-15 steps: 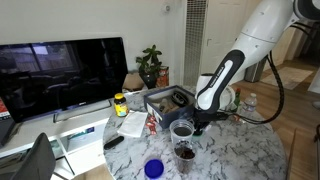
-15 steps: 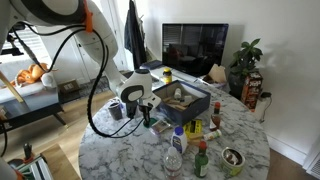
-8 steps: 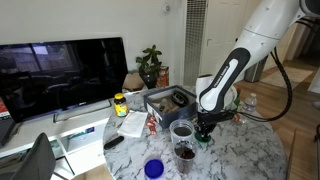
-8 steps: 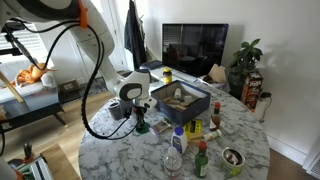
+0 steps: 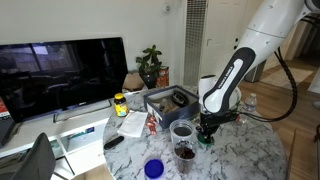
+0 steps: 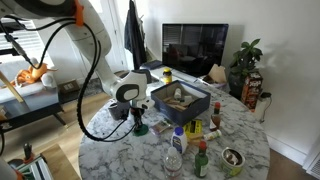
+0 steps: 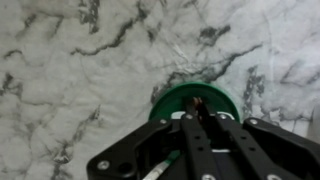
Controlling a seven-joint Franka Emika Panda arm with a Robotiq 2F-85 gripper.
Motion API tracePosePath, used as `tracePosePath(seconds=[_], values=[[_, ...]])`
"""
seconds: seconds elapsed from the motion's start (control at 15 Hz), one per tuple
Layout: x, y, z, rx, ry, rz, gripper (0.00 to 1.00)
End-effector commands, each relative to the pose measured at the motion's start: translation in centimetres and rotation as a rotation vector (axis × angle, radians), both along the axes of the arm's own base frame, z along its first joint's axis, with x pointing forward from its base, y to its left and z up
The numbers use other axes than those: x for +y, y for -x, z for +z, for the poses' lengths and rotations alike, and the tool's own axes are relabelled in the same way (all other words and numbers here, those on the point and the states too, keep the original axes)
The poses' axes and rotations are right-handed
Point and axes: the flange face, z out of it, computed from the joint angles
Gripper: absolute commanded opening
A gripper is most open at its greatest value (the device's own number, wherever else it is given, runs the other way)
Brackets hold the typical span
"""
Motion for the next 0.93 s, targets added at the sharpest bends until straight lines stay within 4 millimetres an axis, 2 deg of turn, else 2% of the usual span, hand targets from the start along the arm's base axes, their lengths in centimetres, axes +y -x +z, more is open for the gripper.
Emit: tracePosePath(seconds=[0.0,0.53,0.6,0.87], values=[[-0.3,0.9,0.5,-0.049,0.018,-0.012,0.38],[-1.2,0.4,1.8,-0.132,0.02,-0.029,0.95],[-1.4,0.5,2.0,-0.137,0.018,-0.031,1.0],[-2.3,0.7,2.3,-0.134,0.043,-0.04,1.0]])
